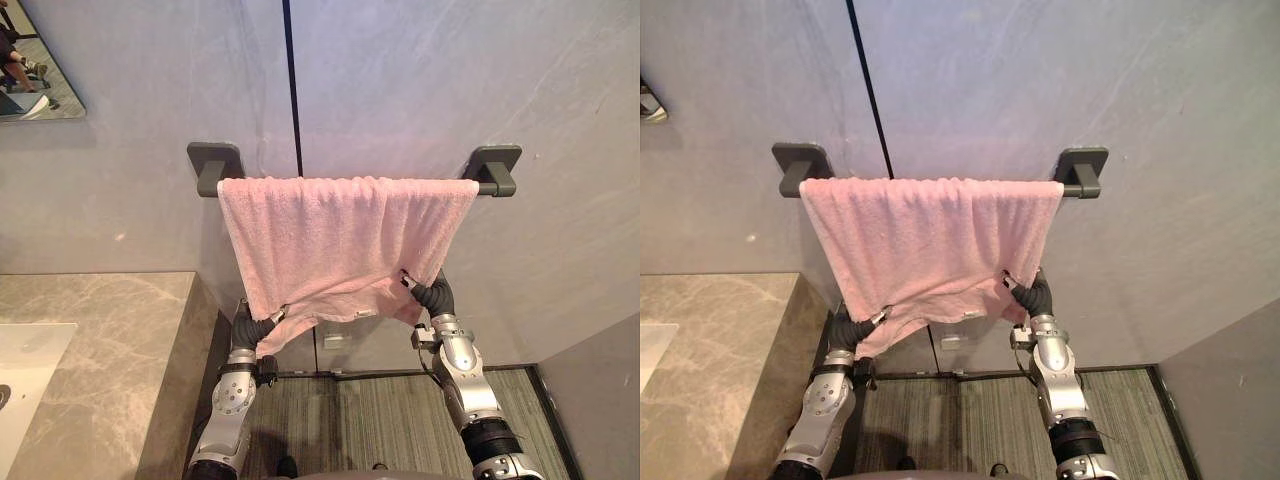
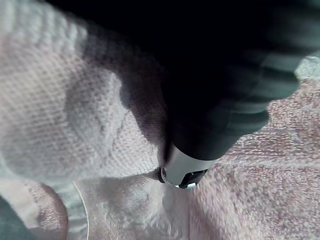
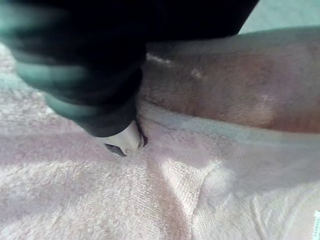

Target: Organize washtable

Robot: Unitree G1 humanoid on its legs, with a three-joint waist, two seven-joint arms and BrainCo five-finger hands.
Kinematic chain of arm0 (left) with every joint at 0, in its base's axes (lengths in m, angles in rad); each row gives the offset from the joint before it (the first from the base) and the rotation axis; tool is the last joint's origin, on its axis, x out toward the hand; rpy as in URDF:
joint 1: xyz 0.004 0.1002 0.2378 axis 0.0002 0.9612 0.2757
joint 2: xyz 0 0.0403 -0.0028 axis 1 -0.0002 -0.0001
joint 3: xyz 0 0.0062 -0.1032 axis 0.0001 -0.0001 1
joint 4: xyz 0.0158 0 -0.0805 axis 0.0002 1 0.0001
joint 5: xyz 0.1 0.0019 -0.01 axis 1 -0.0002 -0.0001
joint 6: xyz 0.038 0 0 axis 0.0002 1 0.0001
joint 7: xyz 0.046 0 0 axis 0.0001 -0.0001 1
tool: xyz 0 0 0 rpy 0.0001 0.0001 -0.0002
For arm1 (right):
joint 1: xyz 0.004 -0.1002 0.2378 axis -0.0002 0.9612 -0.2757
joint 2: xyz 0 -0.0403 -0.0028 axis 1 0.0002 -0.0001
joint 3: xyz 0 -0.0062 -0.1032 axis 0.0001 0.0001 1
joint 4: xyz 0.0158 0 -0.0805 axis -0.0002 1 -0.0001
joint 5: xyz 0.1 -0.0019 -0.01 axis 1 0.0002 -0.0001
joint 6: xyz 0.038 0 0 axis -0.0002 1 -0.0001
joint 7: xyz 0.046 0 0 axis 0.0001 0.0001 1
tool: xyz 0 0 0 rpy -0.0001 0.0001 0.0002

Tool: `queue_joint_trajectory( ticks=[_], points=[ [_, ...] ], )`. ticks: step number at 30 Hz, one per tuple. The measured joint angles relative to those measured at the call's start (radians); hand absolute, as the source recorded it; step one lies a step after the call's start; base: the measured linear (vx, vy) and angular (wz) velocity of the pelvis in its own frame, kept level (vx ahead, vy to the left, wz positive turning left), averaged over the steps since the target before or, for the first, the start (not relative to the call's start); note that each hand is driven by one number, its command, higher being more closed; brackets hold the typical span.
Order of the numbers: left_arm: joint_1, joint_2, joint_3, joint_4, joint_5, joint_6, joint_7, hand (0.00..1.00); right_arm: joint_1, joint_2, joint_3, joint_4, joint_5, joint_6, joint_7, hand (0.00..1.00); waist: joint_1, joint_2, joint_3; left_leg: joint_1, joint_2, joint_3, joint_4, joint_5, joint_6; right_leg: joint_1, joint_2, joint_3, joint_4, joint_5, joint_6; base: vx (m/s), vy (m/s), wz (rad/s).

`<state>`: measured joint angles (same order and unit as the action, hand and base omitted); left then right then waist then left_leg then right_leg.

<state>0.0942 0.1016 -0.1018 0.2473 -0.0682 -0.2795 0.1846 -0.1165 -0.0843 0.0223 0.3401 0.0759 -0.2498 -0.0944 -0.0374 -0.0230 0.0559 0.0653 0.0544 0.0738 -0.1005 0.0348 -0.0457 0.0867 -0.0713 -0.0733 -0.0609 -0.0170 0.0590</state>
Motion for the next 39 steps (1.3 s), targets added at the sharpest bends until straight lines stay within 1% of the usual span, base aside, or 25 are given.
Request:
queue_joint_trajectory(
  ticks=[2,7,12,16,19,22,26,30,32,35,38,39],
  points=[
    [0.008,0.0,0.0,-0.001,0.0,0.001,0.013,0.0,0.009,0.001,-0.008,0.0,-0.011,0.007,-0.013,0.0,0.0,-0.001,0.001,0.0,0.0,0.006,0.002,-0.001,-0.001,0.001,0.0,0.003,-0.004,0.002,0.0,-0.01,-0.012,-0.04],
    [0.021,0.0,0.002,-0.006,0.0,0.004,0.015,0.0,0.045,0.01,-0.017,-0.003,-0.031,0.022,-0.037,0.0,0.0,-0.003,0.005,0.0,0.001,0.007,0.004,-0.002,-0.002,0.01,0.0,0.004,-0.013,0.006,0.001,0.0,-0.007,-0.02],
    [0.049,-0.001,0.005,-0.02,-0.001,0.009,0.018,0.0,0.091,0.036,-0.023,-0.003,-0.052,0.035,-0.046,0.0,-0.003,0.0,0.008,0.0,0.001,0.008,0.004,-0.002,-0.002,0.009,0.0,0.006,-0.012,0.006,0.001,-0.01,-0.003,0.0],
    [0.074,-0.001,0.006,-0.02,-0.001,0.014,0.018,0.0,0.123,0.038,-0.024,-0.003,-0.075,0.043,-0.061,0.0,-0.001,0.005,0.011,0.0,0.001,0.008,0.004,-0.002,-0.002,0.008,0.0,0.007,-0.009,0.006,0.001,-0.02,-0.009,0.0],
    [0.093,-0.002,0.01,-0.019,-0.003,0.023,0.02,0.0,0.148,0.039,-0.03,0.0,-0.095,0.062,-0.079,0.0,0.0,0.009,0.014,0.0,0.002,0.01,0.004,-0.002,-0.002,0.005,0.001,0.009,-0.007,0.006,0.001,-0.02,-0.011,-0.01],
    [0.105,-0.008,0.032,-0.018,-0.006,0.03,0.033,0.0,0.159,0.039,-0.058,0.042,-0.097,0.071,-0.082,0.0,-0.001,0.014,0.017,0.0,0.002,0.012,0.004,-0.002,-0.001,0.003,0.001,0.011,-0.004,0.006,0.001,0.0,0.0,0.0],
    [0.106,-0.015,0.052,-0.018,-0.011,0.03,0.038,0.0,0.176,0.039,-0.083,0.047,-0.096,0.081,-0.092,0.0,-0.001,0.018,0.019,0.0,0.002,0.013,0.004,-0.001,-0.001,-0.001,0.001,0.013,0.001,0.006,0.001,0.0,0.0,0.0],
    [0.112,-0.023,0.094,-0.026,-0.036,0.03,0.044,0.0,0.2,0.041,-0.134,0.046,-0.095,0.083,-0.122,0.0,-0.002,0.019,0.019,0.001,0.002,0.014,0.004,-0.001,-0.001,-0.002,0.001,0.015,0.005,0.006,0.001,0.0,0.0,0.0],
    [0.122,-0.029,0.117,-0.061,-0.04,0.031,0.058,0.0,0.214,0.039,-0.157,0.024,-0.095,0.084,-0.124,0.0,-0.001,0.019,0.019,0.001,0.003,0.016,0.004,-0.001,-0.001,-0.004,0.001,0.018,0.007,0.005,0.002,0.0,0.0,0.0],
    [0.145,-0.059,0.172,-0.19,-0.047,0.028,0.081,0.0,0.24,0.041,-0.204,-0.065,-0.089,0.085,-0.142,0.0,-0.001,0.021,0.02,0.006,0.001,0.016,0.004,-0.002,-0.001,-0.006,-0.001,0.02,0.021,-0.003,0.004,0.0,0.0,0.0],
    [0.149,-0.063,0.197,-0.313,-0.047,0.024,0.104,0.0,0.242,0.041,-0.241,-0.188,-0.086,0.082,-0.164,0.0,-0.002,0.024,0.022,0.018,0.001,0.017,0.004,-0.004,-0.001,-0.007,-0.002,0.022,0.046,-0.018,0.006,0.0,0.0,0.0],
    [0.149,-0.064,0.205,-0.377,-0.045,0.014,0.109,0.0,0.241,0.041,-0.252,-0.259,-0.086,0.079,-0.166,0.0,-0.001,0.024,0.022,0.017,0.001,0.017,0.004,-0.004,-0.001,-0.008,-0.002,0.022,0.047,-0.018,0.006,0.0,0.0,0.0]
  ],
)
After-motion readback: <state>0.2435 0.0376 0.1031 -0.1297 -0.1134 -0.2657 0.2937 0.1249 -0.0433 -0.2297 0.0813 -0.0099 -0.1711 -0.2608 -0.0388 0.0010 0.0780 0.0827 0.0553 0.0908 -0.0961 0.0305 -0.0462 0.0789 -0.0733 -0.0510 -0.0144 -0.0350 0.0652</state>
